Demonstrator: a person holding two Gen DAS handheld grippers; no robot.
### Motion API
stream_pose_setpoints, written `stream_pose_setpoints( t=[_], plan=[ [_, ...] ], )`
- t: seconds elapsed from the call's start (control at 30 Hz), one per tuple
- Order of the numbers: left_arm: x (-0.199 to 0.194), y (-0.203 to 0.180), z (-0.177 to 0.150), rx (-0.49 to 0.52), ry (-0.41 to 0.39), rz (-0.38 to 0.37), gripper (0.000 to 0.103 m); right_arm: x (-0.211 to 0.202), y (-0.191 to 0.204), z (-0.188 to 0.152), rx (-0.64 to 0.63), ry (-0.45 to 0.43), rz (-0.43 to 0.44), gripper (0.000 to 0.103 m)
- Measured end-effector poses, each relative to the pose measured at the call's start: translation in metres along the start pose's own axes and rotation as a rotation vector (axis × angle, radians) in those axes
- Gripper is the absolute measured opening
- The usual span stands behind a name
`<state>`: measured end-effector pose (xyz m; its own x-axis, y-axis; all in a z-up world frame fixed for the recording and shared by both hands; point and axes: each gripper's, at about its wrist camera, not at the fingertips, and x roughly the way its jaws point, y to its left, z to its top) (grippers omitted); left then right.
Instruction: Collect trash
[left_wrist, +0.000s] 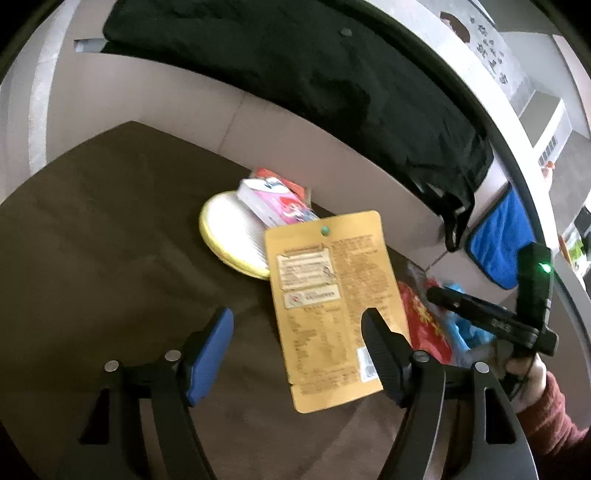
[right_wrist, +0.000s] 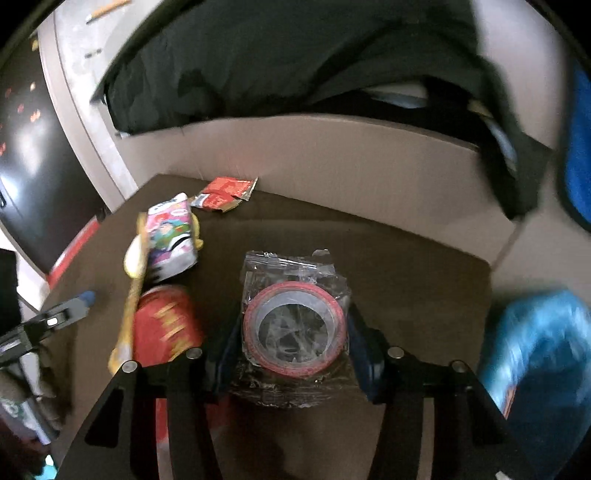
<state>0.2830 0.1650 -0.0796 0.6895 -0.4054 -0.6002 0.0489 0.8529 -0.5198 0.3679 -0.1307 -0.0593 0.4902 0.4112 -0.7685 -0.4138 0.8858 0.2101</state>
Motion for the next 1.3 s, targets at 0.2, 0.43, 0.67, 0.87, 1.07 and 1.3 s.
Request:
stream_pose_setpoints(
  t=[0.2, 0.43, 0.67, 0.87, 1.07, 1.3],
  plan=[
    [-0.001, -0.026, -0.006, 0.052, -0.008, 0.023, 0.072, -0.028, -0.001, -0.032, 0.054, -0.033, 0.019, 0.049],
    [0.003, -0.03, -0.008, 0.031, -0.015, 0.082, 0.073, -0.044, 0.003, -0.069, 0.107, -0.058, 0.054, 0.049],
    [0.0, -0.044, -0.019, 0.095, 0.031, 0.131, 0.073, -0.051, 0.009, -0.094, 0.13, -0.046, 0.044, 0.049],
    [0.003, -0.045, -0.022, 0.063, 0.07, 0.147, 0.073, -0.059, 0.014, -0.104, 0.143, -0.049, 0.061, 0.051],
    [0.016, -0.08, -0.038, 0.298, 0.08, 0.191, 0.073, -0.057, 0.027, -0.114, 0.068, -0.038, 0.003, 0.06],
    [0.036, -0.114, -0.057, 0.648, 0.03, 0.357, 0.073, -0.062, 0.019, -0.117, 0.106, -0.05, 0.023, 0.06]
  ],
)
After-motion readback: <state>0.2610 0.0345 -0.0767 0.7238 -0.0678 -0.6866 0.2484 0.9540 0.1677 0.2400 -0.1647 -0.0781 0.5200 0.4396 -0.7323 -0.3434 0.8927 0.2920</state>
